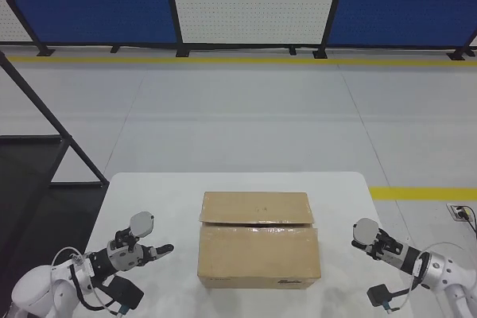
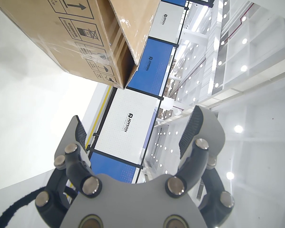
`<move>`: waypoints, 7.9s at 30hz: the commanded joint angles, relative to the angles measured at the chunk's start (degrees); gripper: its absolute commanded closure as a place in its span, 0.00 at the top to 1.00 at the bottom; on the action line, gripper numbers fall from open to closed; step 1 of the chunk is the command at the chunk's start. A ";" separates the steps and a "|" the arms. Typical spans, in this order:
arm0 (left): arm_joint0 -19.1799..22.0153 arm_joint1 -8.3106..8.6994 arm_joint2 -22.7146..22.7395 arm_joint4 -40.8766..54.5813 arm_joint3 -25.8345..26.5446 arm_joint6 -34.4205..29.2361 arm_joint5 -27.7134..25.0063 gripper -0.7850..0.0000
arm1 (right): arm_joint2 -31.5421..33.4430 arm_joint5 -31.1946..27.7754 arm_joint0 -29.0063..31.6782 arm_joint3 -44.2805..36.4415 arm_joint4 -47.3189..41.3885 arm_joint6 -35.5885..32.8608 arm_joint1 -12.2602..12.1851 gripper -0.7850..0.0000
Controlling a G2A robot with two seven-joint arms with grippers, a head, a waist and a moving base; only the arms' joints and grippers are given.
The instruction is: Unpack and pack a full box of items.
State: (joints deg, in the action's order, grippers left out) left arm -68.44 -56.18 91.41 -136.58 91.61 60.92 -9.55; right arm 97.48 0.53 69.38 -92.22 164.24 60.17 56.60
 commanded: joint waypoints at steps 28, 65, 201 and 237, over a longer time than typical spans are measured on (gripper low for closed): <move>5.16 -0.44 -6.45 -0.71 -7.88 3.63 12.96 1.00 | -5.25 13.20 -4.22 2.90 -14.75 13.05 -0.12 1.00; 11.66 -0.75 -13.50 -6.33 -12.02 -1.21 19.01 1.00 | -15.40 17.47 -12.37 15.68 -15.60 9.70 0.02 1.00; 9.02 0.17 -12.89 4.86 -9.04 -5.56 11.47 1.00 | -25.65 23.82 -2.44 4.70 -7.17 14.23 -6.20 1.00; 6.03 0.44 -10.83 7.32 -3.09 -6.59 12.24 1.00 | -10.08 7.18 -0.55 -8.34 -18.06 4.24 -9.07 1.00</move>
State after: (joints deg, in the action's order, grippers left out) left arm -62.54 -55.78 80.75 -128.32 87.79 54.78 3.13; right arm 88.59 9.76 69.24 -101.48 147.26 66.08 47.39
